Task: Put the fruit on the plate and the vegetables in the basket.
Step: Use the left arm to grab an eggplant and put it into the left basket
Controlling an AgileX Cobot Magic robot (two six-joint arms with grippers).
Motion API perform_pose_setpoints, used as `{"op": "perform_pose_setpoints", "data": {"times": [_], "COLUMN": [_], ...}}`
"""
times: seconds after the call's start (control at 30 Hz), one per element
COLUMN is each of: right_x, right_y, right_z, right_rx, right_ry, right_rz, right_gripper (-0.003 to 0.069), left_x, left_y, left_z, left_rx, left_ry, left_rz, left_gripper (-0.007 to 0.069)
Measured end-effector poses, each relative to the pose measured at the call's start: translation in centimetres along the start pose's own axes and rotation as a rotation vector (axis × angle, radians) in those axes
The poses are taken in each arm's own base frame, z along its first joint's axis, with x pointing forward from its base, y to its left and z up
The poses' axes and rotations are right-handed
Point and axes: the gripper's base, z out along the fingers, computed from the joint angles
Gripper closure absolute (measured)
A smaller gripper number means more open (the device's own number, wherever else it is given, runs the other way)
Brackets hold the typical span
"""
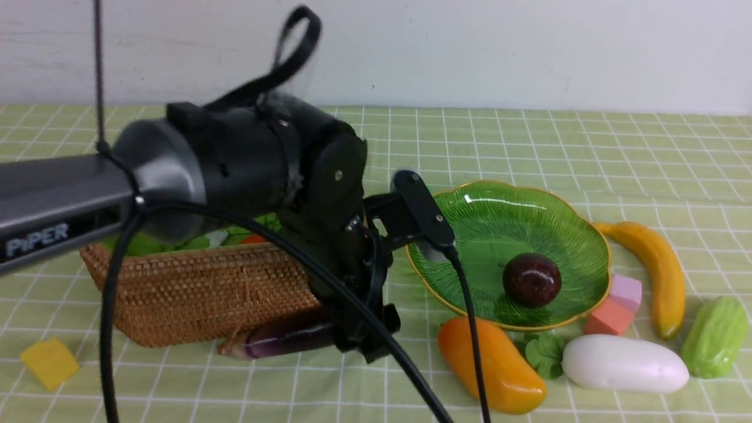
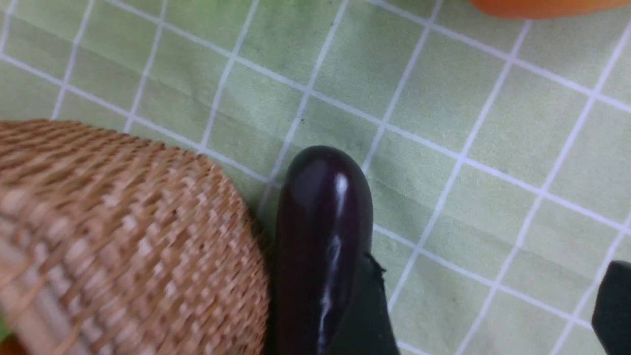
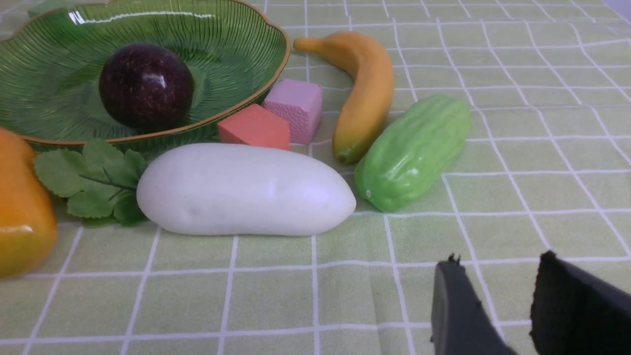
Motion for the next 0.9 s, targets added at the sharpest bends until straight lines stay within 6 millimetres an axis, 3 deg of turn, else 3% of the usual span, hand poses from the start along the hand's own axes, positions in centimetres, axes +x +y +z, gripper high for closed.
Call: {"op": "perform_pose_setpoints", "data": {"times": [0.2, 0.47, 0.9], "right_x": [0.0, 0.0, 0.0], "right_y": [0.0, 0.0, 0.0], "right_z": [0.0, 0.0, 0.0], "right_rx": [0.000, 0.000, 0.000], "right_ry": [0.000, 0.000, 0.000], "right_rz": [0.000, 0.000, 0.000], "right_gripper": [0.0418, 0.0418, 0.0418], "left_x": [-0.7, -1.0, 0.4], "left_y": [0.6, 1.0, 0.5], "left_z": [3.3, 5.8, 6.3], "left_rx": [-0.057, -0.107, -0.044], "left_ry": [-0.024, -0.034, 0.120], "left_rz": [0.038, 0.094, 0.094], "left_gripper": [0.0064, 0.0064, 0.0064]}}
